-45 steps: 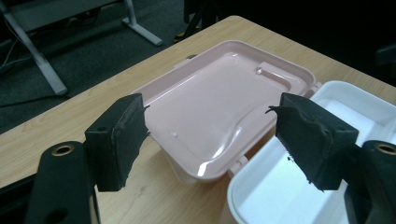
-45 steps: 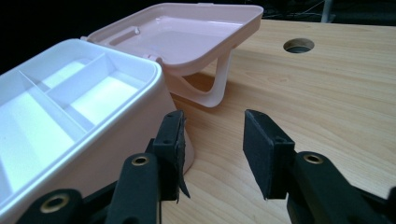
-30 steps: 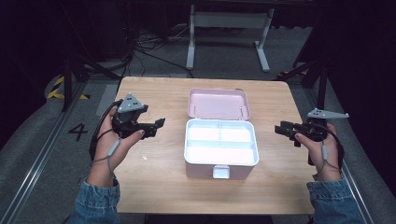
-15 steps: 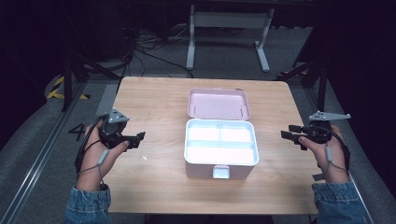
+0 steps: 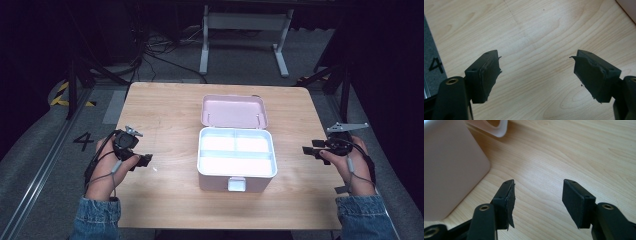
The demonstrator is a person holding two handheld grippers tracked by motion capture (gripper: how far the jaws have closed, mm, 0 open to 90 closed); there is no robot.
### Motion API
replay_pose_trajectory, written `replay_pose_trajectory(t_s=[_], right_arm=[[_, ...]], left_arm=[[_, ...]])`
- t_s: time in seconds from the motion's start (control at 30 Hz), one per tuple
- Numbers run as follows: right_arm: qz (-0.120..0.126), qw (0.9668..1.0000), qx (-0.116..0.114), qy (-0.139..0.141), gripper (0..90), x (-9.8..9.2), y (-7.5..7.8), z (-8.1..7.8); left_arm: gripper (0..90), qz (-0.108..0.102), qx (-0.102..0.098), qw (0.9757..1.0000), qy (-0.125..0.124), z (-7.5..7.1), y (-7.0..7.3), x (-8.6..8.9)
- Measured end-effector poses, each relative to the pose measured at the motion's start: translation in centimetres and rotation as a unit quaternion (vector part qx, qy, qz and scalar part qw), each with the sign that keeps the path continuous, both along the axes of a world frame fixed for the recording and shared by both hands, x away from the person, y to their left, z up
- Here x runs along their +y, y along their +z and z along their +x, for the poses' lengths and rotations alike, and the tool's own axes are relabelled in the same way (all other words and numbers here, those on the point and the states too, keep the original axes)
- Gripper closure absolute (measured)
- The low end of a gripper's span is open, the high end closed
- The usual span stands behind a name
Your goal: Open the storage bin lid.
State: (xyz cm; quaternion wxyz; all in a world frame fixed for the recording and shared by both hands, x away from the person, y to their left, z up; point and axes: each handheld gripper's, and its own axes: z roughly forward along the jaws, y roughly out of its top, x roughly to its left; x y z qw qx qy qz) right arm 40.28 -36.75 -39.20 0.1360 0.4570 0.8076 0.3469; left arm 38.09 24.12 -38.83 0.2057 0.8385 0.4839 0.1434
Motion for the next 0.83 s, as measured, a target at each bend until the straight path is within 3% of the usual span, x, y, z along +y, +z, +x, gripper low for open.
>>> replay_pose_trajectory(t_s=[0.13,0.5,0.63,0.83], right_arm=[[-0.004,0.9999,0.011,-0.004,44.5,-0.1,-0.4,0.1],[-0.01,0.9995,0.028,-0.011,42.9,-0.2,-1.4,0.4],[-0.01,0.9995,0.03,-0.01,42.7,-0.3,-1.5,0.5],[-0.01,0.9995,0.029,-0.008,42.4,-0.2,-1.6,0.5]], left_arm=[[20.5,0.007,0.028,0.9996,-0.007,0.2,-0.8,-0.3],[20.5,0.027,0.074,0.9964,-0.031,0.5,-2.4,-1.3],[20.7,0.021,0.08,0.9958,-0.04,0.4,-2.4,-1.7],[20.8,0.017,0.068,0.9963,-0.049,0.4,-2.2,-1.8]])
